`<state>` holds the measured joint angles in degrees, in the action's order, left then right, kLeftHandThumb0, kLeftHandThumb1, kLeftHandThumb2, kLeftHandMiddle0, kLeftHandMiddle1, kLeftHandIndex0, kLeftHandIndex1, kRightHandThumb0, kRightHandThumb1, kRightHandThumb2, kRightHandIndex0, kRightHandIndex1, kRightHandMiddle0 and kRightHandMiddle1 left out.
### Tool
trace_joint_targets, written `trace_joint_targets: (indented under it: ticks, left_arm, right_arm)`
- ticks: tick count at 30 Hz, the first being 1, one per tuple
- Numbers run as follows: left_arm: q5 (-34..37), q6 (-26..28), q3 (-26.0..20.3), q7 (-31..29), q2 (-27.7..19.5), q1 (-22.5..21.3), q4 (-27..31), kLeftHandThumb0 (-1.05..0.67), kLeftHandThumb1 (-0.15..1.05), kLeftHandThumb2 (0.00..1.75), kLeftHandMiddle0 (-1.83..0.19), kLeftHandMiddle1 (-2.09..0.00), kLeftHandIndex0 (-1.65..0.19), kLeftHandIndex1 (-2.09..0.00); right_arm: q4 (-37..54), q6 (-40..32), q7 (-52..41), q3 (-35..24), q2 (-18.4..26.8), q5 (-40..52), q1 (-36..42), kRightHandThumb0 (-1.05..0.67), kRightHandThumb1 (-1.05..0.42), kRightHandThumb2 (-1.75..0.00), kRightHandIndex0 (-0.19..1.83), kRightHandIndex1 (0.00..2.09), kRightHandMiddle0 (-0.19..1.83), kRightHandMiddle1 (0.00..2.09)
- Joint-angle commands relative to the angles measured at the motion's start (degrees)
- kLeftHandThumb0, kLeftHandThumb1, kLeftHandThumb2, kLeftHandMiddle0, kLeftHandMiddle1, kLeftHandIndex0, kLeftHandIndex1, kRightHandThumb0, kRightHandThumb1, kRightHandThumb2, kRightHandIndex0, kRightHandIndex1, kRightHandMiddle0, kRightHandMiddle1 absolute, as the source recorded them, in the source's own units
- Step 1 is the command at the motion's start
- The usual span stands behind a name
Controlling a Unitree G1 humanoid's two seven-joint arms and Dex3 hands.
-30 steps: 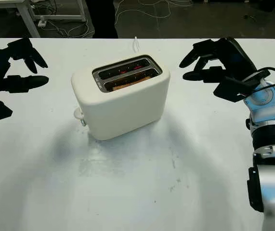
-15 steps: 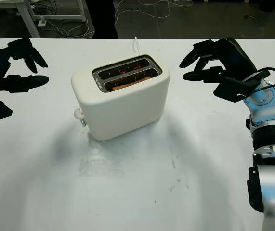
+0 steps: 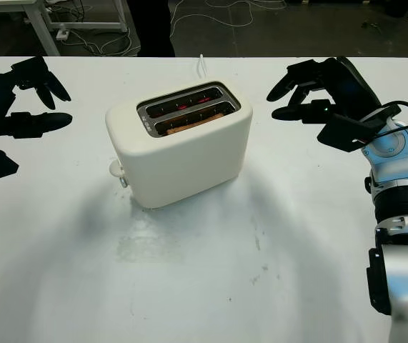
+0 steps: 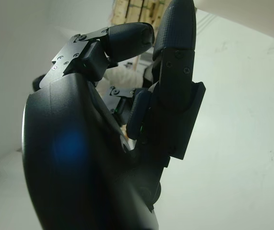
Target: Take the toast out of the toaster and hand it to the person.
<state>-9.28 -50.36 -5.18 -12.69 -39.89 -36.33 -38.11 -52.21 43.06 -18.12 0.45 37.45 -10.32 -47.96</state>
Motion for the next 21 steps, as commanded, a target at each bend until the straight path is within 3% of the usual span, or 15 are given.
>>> trace_joint_targets:
  ticks: [1, 21]
  left_arm:
    - [0.62, 0.28, -0.19, 0.22, 0.31, 0.31, 0.49, -0.77, 0.91, 0.22, -0.59, -1.66, -0.44, -1.52]
    - [0.24, -0.22, -0.23, 0.68, 0.31, 0.33, 0.01, -0.76, 0.92, 0.21, -0.59, -1.66, -0.44, -1.52]
  right_arm:
    - [-0.12, 0.93, 0.18, -0.13, 0.1, 0.16, -0.27, -0.73, -0.78, 0.0, 0.95, 1.0, 0.96, 0.67]
    - [-0.98, 1.52, -0.11, -0.15, 0.03, 0.46, -0.46, -0.73, -0.79, 0.0, 0.96, 1.0, 0.97, 0.65]
